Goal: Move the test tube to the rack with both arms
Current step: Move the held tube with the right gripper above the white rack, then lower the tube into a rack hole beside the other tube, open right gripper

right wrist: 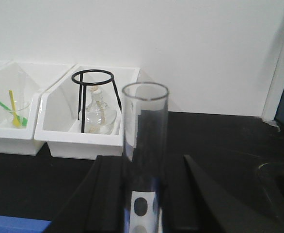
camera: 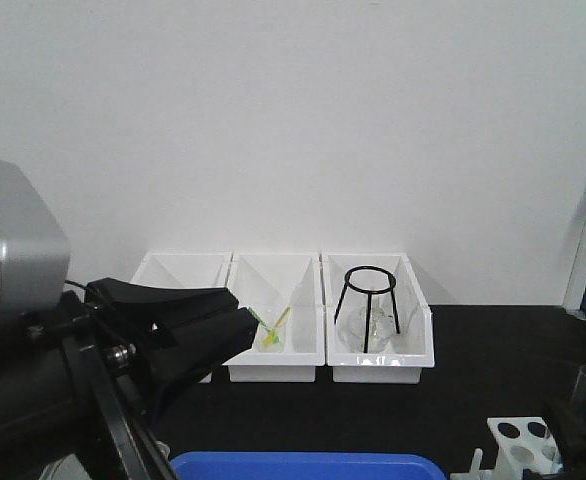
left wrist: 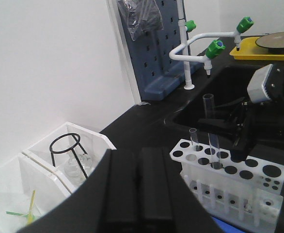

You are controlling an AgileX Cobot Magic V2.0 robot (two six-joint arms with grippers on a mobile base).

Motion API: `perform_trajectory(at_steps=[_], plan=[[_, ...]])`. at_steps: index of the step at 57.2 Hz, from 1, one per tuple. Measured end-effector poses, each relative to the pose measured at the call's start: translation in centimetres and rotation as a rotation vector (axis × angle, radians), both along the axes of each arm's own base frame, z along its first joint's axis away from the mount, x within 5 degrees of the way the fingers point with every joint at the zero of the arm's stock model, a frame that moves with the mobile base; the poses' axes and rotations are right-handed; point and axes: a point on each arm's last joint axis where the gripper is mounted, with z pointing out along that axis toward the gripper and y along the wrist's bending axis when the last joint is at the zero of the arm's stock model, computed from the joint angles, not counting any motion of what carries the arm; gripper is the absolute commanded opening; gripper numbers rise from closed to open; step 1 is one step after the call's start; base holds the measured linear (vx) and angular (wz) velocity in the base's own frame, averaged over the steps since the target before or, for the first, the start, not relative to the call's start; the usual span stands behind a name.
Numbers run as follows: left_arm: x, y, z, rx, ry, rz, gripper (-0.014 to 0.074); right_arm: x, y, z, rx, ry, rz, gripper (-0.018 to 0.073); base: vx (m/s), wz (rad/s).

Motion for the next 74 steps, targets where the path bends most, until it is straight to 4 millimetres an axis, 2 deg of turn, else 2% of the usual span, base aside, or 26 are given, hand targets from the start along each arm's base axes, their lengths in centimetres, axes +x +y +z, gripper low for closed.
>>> perform_trajectory(at_steps=[13,23,43,53,62,74], plan=[[0.0,0.0,0.0,0.001,0.001,0.0,-0.0004,-1.2,-0.3,-1.3,0.011,0.005,-0.011,-0.0008,0.0,0.0],[0.0,0.0,0.0,0.0,0.0,0.0,-0.0004,-0.8,-0.3,-1.8,0.008,0.011,-0.014,-0.0008,0.0,0.0],[0.0,0.0,0.1,-0.004,-0.004,-0.001,-0.0004,0.3,-0.1,-4.5,0.011,0.109,-0.022,-0.0008,0.0,0.0],[0.0,0.0,0.1,-0.004,-0.004,-0.001,-0.0004,0.5,-0.1,-4.9,0.006,0.121,-0.02,0.0002,0.0,0.0],[0.0,0.0,0.1,-0.004,-0.004,-0.001,-0.0004,0.6,0.0,-5.2,0.004,0.133,-0.02,0.0057,0.0,0.0],[0.0,0.0,0.1,-0.004,-0.004,-0.001,-0.0004,0.6,0.0,-5.3,0.002,0.137,-0.021,0.0243,0.0,0.0]])
